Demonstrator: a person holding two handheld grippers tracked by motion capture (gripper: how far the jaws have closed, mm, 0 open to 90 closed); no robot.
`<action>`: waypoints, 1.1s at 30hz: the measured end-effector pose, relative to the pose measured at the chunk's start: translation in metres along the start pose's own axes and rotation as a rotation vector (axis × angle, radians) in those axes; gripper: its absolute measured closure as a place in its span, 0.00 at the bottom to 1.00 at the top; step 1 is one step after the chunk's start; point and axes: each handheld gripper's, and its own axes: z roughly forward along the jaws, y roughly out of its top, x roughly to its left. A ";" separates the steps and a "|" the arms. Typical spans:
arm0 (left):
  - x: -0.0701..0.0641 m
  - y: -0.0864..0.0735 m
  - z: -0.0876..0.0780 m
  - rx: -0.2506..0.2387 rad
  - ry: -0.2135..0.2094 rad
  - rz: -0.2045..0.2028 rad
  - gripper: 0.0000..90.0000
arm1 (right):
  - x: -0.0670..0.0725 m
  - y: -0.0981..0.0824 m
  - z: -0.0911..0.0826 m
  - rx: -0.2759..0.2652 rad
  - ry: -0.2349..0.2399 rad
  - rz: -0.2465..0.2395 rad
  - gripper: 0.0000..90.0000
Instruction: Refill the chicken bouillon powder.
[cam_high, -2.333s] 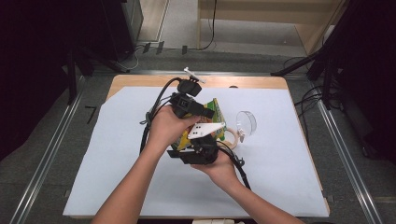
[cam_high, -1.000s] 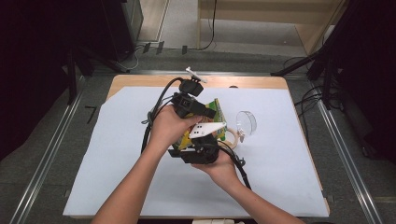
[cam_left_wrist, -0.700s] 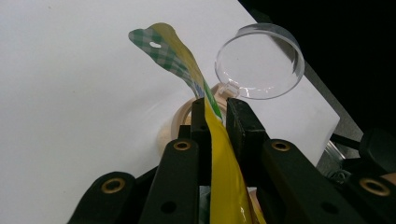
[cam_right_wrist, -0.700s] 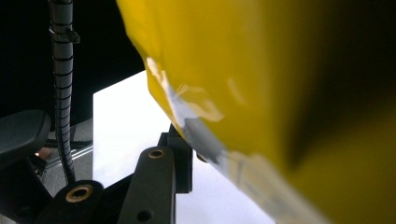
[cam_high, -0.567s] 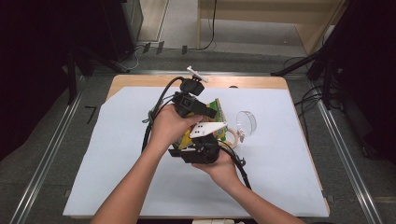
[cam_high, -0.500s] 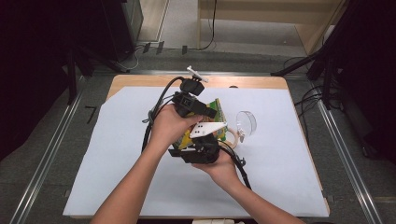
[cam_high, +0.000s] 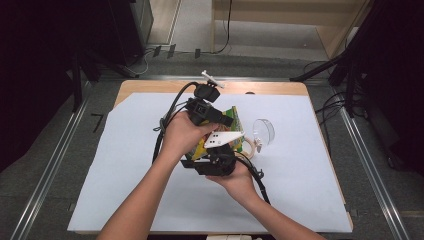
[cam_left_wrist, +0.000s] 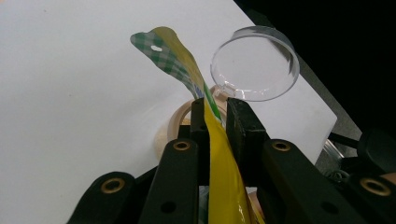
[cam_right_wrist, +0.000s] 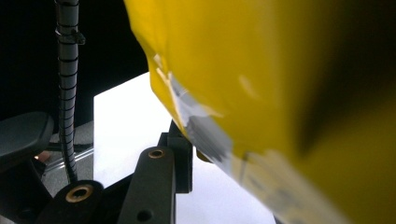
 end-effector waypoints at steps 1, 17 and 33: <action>0.000 0.000 0.000 0.000 -0.002 0.001 0.91 | 0.000 0.000 0.000 0.001 -0.001 -0.001 0.78; -0.003 0.000 0.003 -0.006 -0.014 0.013 0.90 | 0.000 -0.002 -0.005 0.017 -0.016 -0.017 0.78; -0.006 0.003 0.006 -0.007 -0.028 0.023 0.90 | -0.001 -0.003 -0.009 0.018 -0.032 -0.017 0.78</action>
